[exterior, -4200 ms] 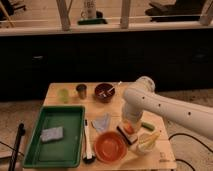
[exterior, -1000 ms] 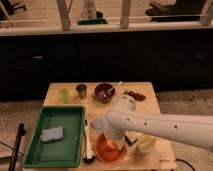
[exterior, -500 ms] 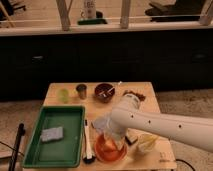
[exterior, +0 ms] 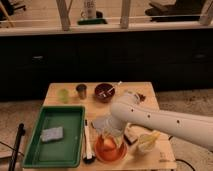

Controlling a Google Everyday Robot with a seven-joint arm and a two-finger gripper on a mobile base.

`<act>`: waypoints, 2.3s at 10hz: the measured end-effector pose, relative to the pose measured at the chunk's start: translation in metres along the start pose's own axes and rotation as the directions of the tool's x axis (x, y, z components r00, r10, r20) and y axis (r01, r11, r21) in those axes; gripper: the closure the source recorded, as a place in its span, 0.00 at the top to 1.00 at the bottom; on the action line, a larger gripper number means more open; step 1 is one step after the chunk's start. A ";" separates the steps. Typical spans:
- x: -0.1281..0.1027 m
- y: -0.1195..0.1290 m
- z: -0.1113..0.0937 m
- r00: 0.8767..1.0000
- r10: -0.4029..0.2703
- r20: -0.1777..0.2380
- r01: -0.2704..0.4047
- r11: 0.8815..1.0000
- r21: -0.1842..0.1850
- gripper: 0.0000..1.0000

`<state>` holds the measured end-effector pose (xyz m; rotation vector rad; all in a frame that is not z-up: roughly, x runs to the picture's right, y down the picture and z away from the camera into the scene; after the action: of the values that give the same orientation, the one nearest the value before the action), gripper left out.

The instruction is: Place apple in red bowl

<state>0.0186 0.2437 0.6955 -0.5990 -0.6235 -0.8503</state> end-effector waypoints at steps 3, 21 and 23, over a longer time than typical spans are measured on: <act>-0.001 -0.002 0.001 1.000 -0.015 0.019 0.015 1.000 -0.002 0.15; 0.004 0.006 0.012 0.999 -0.022 0.047 0.022 1.000 0.002 0.80; 0.006 0.006 0.011 0.999 -0.018 0.050 0.018 1.000 0.002 0.80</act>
<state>0.0233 0.2518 0.7059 -0.6157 -0.6762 -0.8536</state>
